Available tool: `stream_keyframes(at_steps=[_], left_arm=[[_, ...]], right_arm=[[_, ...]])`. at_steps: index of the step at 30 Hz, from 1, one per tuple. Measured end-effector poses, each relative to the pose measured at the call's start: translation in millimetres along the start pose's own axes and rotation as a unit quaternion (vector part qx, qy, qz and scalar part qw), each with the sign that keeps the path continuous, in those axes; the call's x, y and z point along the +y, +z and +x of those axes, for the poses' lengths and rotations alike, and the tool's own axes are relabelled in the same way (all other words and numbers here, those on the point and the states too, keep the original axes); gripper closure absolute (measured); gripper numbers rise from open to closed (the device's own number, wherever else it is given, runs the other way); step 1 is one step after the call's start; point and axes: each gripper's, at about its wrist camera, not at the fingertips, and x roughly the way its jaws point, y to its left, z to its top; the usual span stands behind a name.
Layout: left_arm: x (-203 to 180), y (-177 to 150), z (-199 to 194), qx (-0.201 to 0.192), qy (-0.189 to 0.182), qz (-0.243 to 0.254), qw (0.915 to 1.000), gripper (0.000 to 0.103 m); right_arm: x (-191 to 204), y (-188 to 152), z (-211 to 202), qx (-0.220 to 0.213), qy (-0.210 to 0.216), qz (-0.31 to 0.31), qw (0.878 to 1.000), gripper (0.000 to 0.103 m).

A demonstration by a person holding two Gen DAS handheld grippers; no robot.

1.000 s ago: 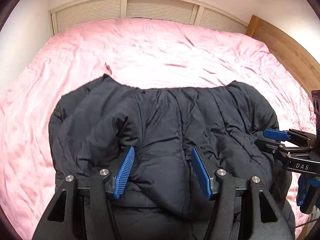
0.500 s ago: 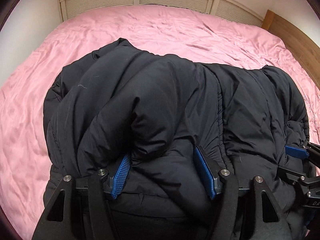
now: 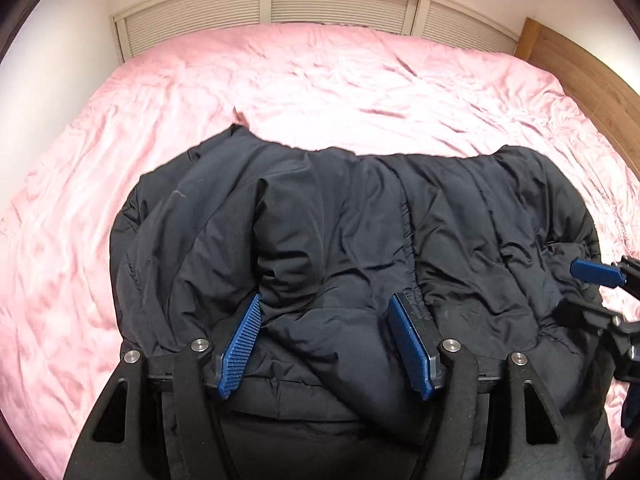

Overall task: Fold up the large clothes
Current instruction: 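Press the folded coat flat with both open grippers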

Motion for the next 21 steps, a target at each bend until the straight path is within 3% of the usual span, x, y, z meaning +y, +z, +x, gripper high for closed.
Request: stream_keyframes(at_steps=[3,8,14,21], left_arm=[[-13,1,-16,-0.021,-0.014,0.0,0.9997,0.038],[-45,-5,-16,-0.016,-0.044,0.025,0.9986,0.038],[-54,-28,13,0.014,-0.035,0.034,0.9987,0.038],[-55,-21,18,0.024,-0.02,0.038,0.9988,0.038]], right_arm=[[-25,21,-12,-0.031,-0.024,0.006,0.999,0.044],[-64,38,10,-0.016,-0.07,0.028,0.997,0.044],[-88,2,43,0.04,-0.061,0.047,0.996,0.044],[-90,-18,56,0.061,-0.063,0.057,0.995,0.043]])
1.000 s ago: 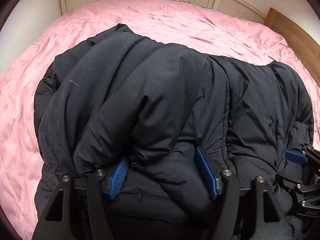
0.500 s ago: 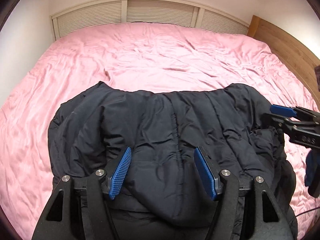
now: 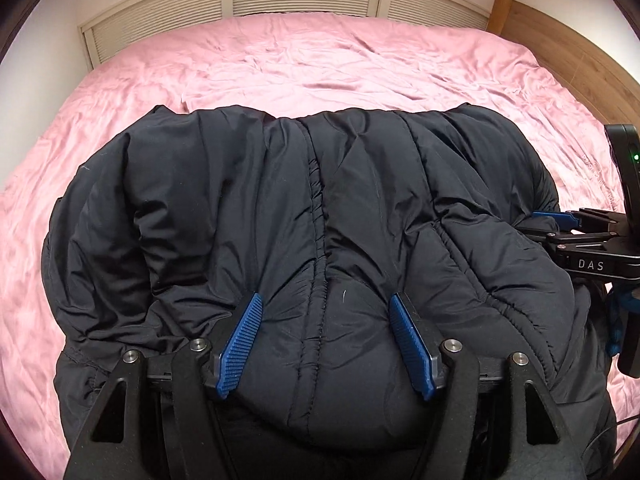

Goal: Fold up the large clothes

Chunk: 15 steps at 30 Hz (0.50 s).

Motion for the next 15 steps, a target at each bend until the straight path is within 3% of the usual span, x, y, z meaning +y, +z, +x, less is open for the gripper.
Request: stream_keyframes(at_steps=[10,15], left_arm=[[-11,-7,-72,-0.038,0.055,-0.006,0.9978,0.037],[-19,-18,-116,-0.057,0.077,-0.004,0.9954,0.03]], right_arm=[[11,-23,-65,-0.031,0.007,-0.007,0.999,0.043],[17,-46,-106,-0.038,0.006,-0.011,0.999,0.043]])
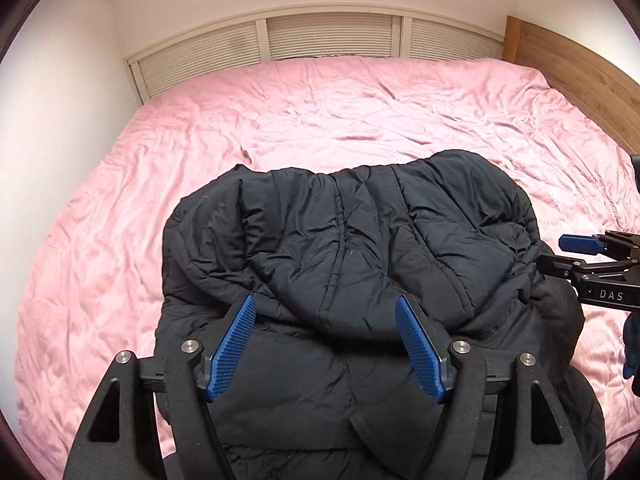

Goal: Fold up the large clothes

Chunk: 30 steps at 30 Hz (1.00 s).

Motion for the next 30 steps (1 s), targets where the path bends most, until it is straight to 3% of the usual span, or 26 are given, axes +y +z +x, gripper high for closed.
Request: stream_keyframes(at_steps=[12,18,23,30], left_arm=[[-1,-23,-105,-0.022,0.001,0.031,0.9993,0.024],[13,-36,-144,-0.027,0.001,0.041,0.9988,0.02],[50,-57,-157,-0.004,0.002,0.021,0.9998,0.013],[111,-103,-156,0.052,0.024,-0.007,0.9983,0.011]], right_arm=[[15,-52,-122,-0.012,-0.023,0.018,1.0,0.033],[7,-83,-169,-0.013,-0.031,0.056,0.998,0.029],[-5,-114,-204,-0.009,-0.039,0.088,0.995,0.024],[-36,-166,-228,0.012,-0.055,0.126,0.991,0.019]])
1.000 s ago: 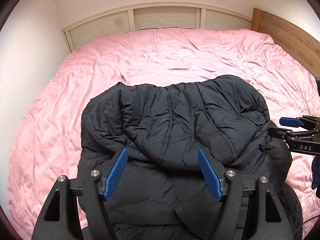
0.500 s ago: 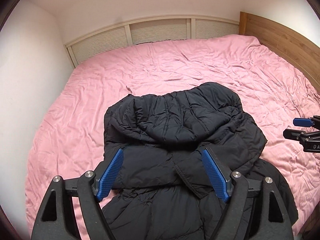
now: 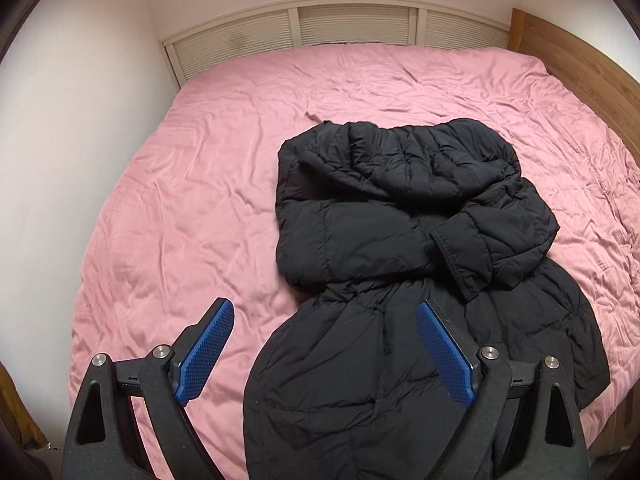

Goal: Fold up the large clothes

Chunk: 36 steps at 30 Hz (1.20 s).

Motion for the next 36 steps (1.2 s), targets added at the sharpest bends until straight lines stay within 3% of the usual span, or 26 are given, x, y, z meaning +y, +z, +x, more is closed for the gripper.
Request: stream_keyframes(at_steps=[9,13,18,24,31,36], left_arm=[[68,-62,21,0.067,0.047,-0.057,0.995,0.011],[94,-79,20,0.08,0.058,-0.083,0.9917,0.011],[116,-99,20,0.095,0.041,-0.122,0.9871,0.011],[118,-126,36,0.133,-0.001,-0.125,0.9832,0.011],[123,-148,52,0.158,-0.006,-0.13,0.9788,0.011],[131,-171,73,0.196,-0.002,-0.15,0.9692,0.011]], right_arm=[[-46,-57,0,0.038,-0.023,0.063,0.997,0.018],[-56,-76,0,0.051,-0.031,0.08,0.995,0.018],[-60,-91,-5,0.059,-0.028,0.093,0.994,0.018],[-60,-107,1,0.084,-0.025,0.093,0.992,0.018],[-62,-116,9,0.108,-0.031,0.098,0.989,0.018],[-61,-120,18,0.119,-0.027,0.098,0.988,0.018]])
